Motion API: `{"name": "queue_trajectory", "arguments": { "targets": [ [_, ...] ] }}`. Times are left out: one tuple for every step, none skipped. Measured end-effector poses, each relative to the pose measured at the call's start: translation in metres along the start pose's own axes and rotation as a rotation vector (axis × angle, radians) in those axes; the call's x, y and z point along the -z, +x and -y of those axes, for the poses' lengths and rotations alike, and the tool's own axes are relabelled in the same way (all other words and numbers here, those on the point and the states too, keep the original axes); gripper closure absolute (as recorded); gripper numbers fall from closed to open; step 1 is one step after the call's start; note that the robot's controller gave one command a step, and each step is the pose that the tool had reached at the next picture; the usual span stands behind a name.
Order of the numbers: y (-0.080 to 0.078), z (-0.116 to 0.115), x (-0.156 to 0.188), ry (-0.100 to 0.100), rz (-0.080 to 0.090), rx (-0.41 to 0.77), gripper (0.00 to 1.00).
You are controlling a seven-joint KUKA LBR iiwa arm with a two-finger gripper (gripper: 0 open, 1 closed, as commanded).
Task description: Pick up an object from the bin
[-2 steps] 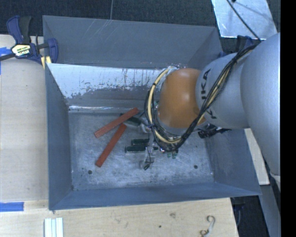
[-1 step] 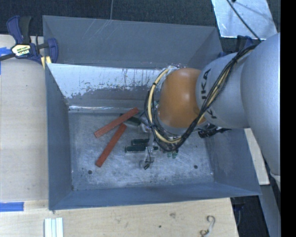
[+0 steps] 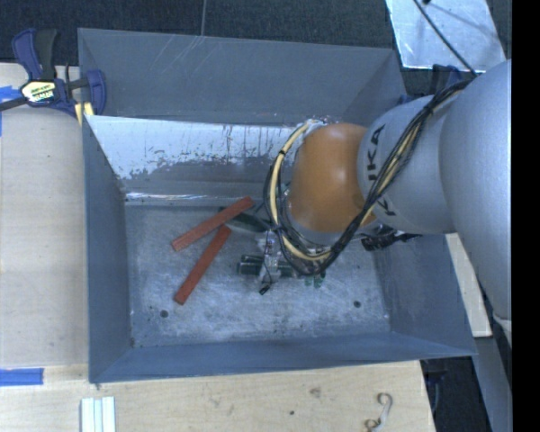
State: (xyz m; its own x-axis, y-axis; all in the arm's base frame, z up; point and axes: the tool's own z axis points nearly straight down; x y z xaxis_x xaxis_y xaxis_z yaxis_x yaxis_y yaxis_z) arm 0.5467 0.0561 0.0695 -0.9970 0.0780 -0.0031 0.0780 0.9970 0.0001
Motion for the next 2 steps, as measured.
{"name": "queue_trajectory", "arguments": {
  "targets": [
    [-0.003,0.0,0.077,-0.002,0.008,0.0,1.0],
    [-0.004,0.0,0.094,-0.001,0.003,0.0,1.0]
  ]
}}
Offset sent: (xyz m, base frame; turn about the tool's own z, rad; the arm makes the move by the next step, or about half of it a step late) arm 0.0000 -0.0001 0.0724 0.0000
